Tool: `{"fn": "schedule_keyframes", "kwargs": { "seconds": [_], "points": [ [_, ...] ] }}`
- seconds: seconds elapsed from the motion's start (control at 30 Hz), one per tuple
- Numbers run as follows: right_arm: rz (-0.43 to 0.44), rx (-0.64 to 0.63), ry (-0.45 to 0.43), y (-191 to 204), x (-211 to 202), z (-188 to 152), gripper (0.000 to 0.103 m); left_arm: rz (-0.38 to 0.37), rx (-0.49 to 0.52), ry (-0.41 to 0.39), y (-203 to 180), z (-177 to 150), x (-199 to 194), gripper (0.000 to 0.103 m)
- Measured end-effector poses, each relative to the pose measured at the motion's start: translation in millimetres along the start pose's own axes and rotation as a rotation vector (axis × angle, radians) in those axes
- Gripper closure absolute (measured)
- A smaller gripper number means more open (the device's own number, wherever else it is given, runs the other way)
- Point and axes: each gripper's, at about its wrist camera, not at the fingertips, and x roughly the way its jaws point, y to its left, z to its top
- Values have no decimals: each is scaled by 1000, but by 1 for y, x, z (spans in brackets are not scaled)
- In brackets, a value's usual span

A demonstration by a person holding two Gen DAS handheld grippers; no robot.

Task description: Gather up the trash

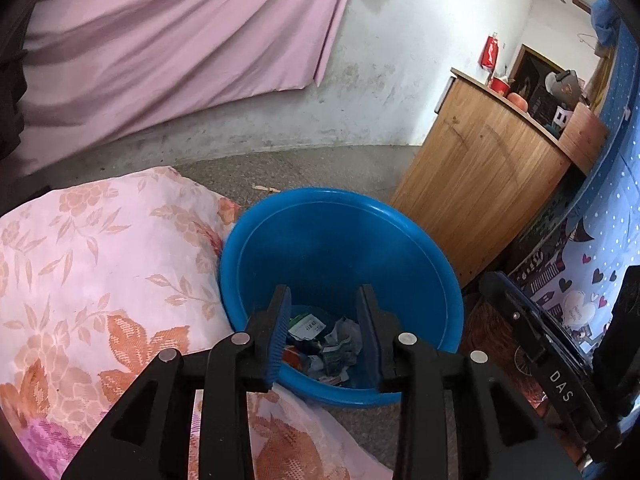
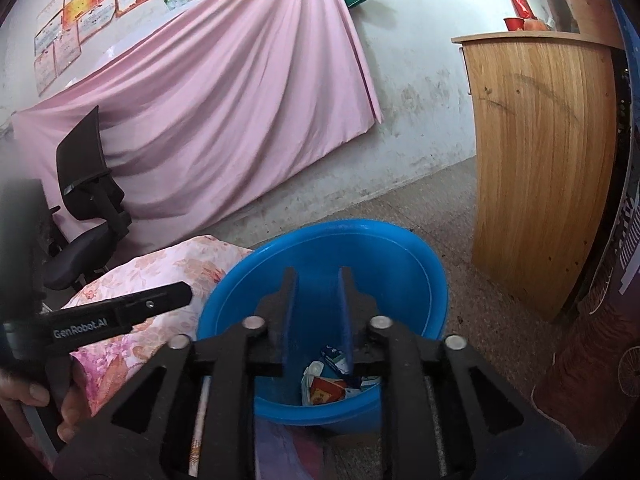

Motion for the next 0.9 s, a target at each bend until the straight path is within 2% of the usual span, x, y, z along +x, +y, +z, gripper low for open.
{"fn": "schedule_keyframes", "kwargs": {
  "seconds": [0.13, 0.3, 0.33, 0.37, 0.4, 0.43, 0.5, 0.57, 0.73, 0.9],
  "points": [
    [-8, 6, 6, -2, 1, 0, 43, 17, -25, -26, 7, -1, -6, 57],
    [-11, 6, 14, -1, 2, 0, 36, 70, -19, -31, 15, -4, -14, 55],
    [-14, 8, 18, -1, 2, 0, 34, 78, -18, -31, 16, -4, -15, 49],
    [-21, 11, 22, -2, 2, 1, 28, 91, -19, -32, 17, -5, -16, 45],
    [-28, 14, 26, -2, 2, 1, 19, 104, -23, -34, 18, -6, -18, 36],
    [-41, 20, 30, -3, 1, 1, 14, 108, -28, -34, 19, -7, -19, 23],
    [-52, 32, 31, -4, -1, 1, 3, 121, -41, -39, 24, -10, -25, 14],
    [-59, 41, 31, -5, -3, 2, 0, 144, -48, -53, 26, -13, -30, 11],
    [-68, 44, 32, -4, -7, 2, 0, 218, -55, -109, 31, -18, -46, 4],
    [-66, 41, 22, 1, -12, 3, 0, 257, -54, -161, 36, -24, -62, 3]
  ]
}}
